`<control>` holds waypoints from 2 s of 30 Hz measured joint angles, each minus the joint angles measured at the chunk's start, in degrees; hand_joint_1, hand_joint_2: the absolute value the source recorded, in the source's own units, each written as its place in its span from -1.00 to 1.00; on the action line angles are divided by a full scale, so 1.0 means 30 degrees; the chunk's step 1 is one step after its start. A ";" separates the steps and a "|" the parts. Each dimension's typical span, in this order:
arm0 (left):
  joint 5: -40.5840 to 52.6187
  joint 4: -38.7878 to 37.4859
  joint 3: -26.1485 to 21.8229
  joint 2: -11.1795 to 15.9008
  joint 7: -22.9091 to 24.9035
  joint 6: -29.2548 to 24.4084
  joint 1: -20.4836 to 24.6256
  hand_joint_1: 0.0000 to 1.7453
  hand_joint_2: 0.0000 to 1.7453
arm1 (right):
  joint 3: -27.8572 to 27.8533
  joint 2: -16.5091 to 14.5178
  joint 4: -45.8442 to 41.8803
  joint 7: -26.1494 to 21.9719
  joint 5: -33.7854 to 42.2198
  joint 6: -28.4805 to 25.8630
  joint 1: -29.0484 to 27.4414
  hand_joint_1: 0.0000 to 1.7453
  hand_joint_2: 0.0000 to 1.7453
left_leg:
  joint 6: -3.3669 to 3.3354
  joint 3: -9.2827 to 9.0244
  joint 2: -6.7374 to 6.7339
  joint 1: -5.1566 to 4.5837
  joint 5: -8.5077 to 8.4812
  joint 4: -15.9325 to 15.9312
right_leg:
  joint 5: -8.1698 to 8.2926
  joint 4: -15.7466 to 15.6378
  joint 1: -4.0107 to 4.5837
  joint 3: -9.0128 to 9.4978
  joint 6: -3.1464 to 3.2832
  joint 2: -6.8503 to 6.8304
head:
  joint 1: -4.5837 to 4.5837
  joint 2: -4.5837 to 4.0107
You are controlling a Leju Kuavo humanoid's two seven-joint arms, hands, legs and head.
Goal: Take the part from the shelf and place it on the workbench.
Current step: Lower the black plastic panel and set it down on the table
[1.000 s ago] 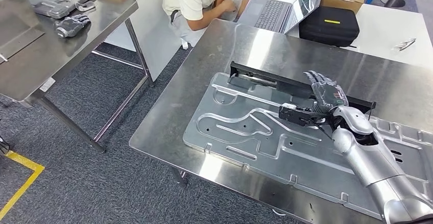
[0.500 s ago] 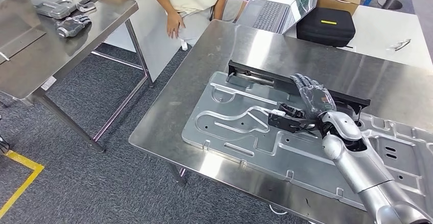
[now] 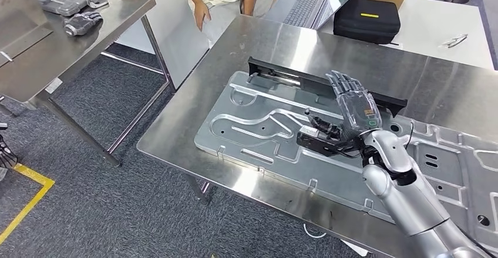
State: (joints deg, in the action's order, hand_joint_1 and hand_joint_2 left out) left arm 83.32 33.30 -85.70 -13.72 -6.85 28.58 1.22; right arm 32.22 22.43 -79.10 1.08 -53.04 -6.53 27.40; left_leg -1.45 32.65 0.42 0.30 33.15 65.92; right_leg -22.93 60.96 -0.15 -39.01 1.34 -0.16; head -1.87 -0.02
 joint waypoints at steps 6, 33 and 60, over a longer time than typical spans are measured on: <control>0.0226 0.0762 -0.0007 -0.0284 -0.0056 0.0067 0.0013 -1.00 -1.00 | -0.0007 0.0167 -0.2035 0.0133 -0.0441 -0.0450 -0.0657 -1.00 -1.00 | -0.0681 -0.1452 -0.0096 -0.0388 -0.1376 -0.3034 | 0.0656 -0.0394 -0.0170 -0.0063 -0.0592 -0.0045 | -0.0093 0.0000; 0.1375 0.0749 -0.0015 -0.0320 -0.0235 -0.0477 -0.0031 -1.00 -1.00 | -0.0372 0.1200 -0.5181 0.0226 -0.1346 -0.1176 -0.2953 -1.00 -1.00 | -0.0626 -0.1371 -0.0115 -0.0472 -0.0951 -0.2230 | -0.0139 -0.0278 -0.0136 0.0311 -0.0166 -0.0019 | -0.0066 0.0000; 0.2171 0.0893 -0.0005 -0.0423 -0.0476 -0.0423 -0.0278 -1.00 -1.00 | -0.0911 0.2716 -0.9091 0.2545 -0.0021 -0.0992 -1.2511 -1.00 -1.00 | -0.0355 0.0239 -0.0168 -0.0028 0.1325 0.2460 | -0.0096 0.0730 -0.0340 -0.0863 -0.0320 0.0864 | 0.0022 0.0000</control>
State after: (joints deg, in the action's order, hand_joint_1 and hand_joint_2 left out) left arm 89.83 35.98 -85.72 -14.99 -8.28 27.31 0.39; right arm 29.49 30.58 -106.38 8.71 -53.10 -9.51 -10.14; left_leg -2.51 33.37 -0.08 0.22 37.12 73.30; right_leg -23.22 63.15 -1.17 -41.60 0.38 2.44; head -1.80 -0.02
